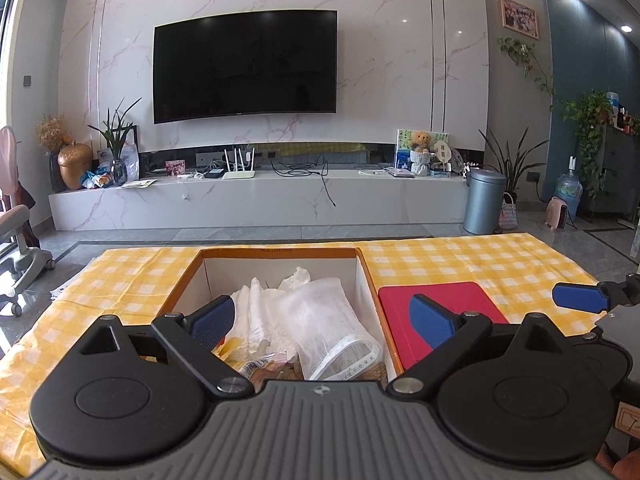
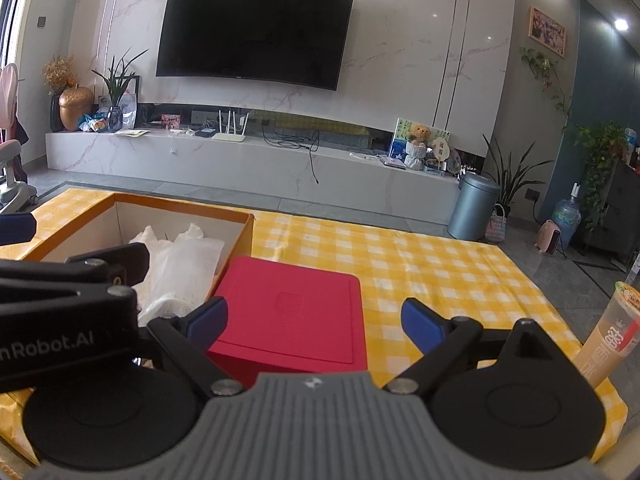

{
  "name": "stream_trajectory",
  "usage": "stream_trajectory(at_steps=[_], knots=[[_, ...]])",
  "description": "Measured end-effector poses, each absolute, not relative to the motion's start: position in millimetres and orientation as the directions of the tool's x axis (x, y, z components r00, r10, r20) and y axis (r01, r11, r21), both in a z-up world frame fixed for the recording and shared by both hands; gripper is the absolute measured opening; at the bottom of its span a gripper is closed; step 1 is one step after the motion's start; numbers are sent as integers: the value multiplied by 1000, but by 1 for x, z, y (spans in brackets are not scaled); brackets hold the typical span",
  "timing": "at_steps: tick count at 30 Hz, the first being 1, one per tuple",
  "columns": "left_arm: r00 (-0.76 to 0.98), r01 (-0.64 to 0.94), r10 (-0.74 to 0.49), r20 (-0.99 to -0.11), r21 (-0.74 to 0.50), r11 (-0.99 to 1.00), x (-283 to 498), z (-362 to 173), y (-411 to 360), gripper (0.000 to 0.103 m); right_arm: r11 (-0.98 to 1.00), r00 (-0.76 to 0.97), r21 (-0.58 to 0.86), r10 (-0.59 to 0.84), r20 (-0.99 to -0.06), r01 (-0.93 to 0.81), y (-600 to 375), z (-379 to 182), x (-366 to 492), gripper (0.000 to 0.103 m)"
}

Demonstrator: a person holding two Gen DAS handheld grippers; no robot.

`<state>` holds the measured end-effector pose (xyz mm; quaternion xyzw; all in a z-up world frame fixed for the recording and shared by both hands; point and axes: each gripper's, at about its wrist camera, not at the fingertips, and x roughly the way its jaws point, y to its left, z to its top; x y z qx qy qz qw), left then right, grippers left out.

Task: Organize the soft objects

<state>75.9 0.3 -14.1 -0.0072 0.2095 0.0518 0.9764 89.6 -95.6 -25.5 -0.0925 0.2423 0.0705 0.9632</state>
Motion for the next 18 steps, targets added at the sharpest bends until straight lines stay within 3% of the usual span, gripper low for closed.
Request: stream_trajectory(at_steps=[18], knots=[[892,-128,116,-437,3,992,78,-20,-1,103,977,851,-122,86,-518,-174,-98,-36,93,92]])
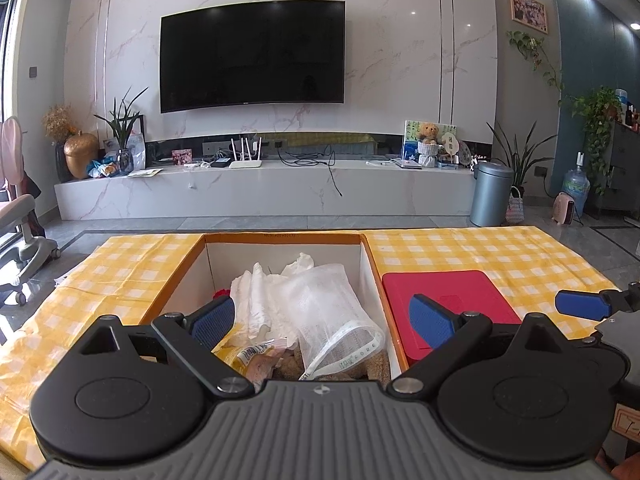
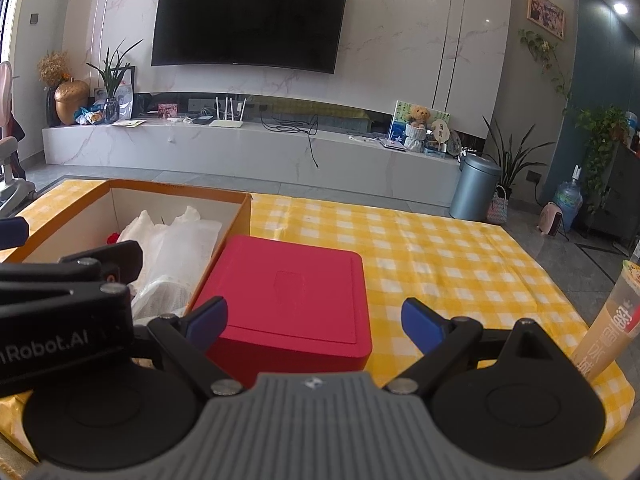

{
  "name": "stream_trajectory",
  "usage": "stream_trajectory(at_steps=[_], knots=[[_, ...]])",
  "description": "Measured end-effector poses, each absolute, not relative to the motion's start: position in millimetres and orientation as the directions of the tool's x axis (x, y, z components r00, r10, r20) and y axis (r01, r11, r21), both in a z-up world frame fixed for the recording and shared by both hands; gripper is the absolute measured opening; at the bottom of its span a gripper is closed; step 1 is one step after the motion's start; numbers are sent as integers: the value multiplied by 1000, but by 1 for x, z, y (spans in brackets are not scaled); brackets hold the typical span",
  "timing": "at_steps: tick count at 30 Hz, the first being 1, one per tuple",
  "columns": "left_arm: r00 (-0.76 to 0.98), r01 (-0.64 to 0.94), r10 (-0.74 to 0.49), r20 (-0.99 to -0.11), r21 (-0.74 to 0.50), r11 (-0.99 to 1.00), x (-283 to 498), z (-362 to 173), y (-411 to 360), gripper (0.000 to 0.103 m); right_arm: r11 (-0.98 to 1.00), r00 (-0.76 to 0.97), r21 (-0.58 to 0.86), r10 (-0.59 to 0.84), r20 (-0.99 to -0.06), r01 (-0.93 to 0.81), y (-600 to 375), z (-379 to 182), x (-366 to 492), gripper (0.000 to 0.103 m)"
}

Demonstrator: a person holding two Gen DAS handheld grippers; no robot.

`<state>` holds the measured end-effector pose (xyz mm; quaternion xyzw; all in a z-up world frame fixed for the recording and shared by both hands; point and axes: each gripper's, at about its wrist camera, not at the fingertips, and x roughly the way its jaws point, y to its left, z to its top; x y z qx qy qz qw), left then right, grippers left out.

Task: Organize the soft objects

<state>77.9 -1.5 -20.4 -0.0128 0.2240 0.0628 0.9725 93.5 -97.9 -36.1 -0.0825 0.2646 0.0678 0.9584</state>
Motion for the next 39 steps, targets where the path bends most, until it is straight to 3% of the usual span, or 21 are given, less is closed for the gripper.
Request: stream_trajectory(at_steps=[39], knots=[[881,-133,118,-459,-1,991,78,-25,-1,103,982,800,-36,130,-586,-186,-98,-46,99,92]])
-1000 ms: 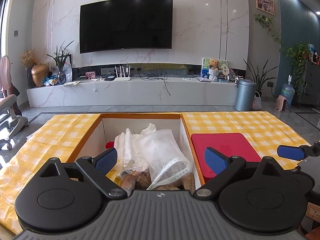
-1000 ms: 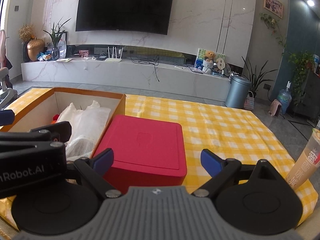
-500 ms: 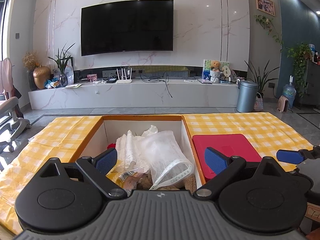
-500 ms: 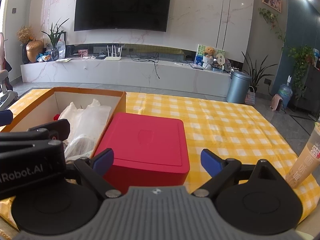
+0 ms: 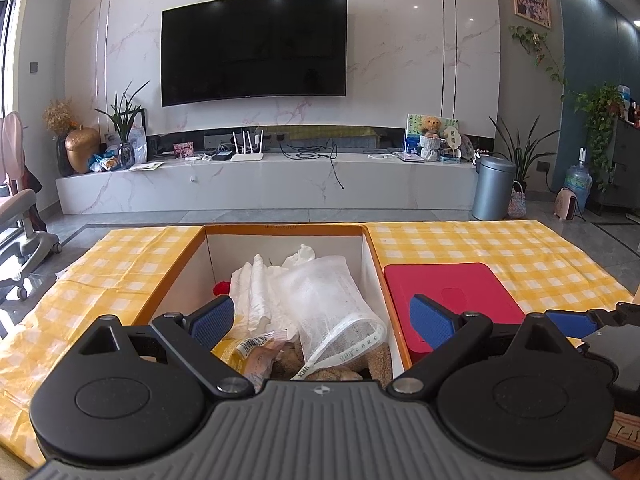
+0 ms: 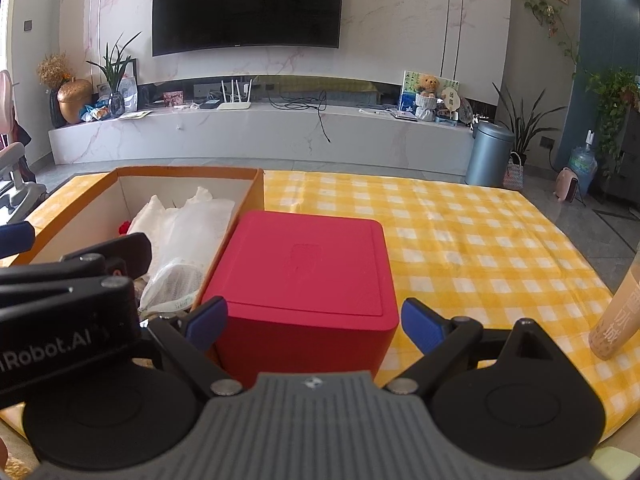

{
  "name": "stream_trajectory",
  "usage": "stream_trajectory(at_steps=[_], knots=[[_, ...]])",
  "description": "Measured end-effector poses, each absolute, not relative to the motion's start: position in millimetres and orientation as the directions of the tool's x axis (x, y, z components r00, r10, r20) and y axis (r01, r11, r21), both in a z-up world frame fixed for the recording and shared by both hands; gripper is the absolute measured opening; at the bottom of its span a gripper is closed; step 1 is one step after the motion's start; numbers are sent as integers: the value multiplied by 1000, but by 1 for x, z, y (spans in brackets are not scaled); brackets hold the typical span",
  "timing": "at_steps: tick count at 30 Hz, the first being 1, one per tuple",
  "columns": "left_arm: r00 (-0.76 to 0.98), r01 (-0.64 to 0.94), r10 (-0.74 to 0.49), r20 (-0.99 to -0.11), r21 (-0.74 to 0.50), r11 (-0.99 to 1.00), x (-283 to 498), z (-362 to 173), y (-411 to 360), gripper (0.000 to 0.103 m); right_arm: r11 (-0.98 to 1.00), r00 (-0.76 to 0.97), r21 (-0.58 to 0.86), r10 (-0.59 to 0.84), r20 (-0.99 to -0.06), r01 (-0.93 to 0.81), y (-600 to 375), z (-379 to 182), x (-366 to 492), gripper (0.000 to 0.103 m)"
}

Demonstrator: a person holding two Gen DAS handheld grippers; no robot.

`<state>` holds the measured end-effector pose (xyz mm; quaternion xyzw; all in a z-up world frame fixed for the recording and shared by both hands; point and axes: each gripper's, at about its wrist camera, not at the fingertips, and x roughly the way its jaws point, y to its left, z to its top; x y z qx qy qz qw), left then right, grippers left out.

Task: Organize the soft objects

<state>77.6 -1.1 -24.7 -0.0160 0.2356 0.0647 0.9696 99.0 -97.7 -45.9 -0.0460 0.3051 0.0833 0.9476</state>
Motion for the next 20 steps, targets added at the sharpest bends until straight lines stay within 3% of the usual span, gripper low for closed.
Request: stream_trajectory(at_steps=[20], knots=[[855,-138,118,-505,-3,990,81,-30,0,103,979,791,-49,128,-599,-196,-94,-50,100,92]])
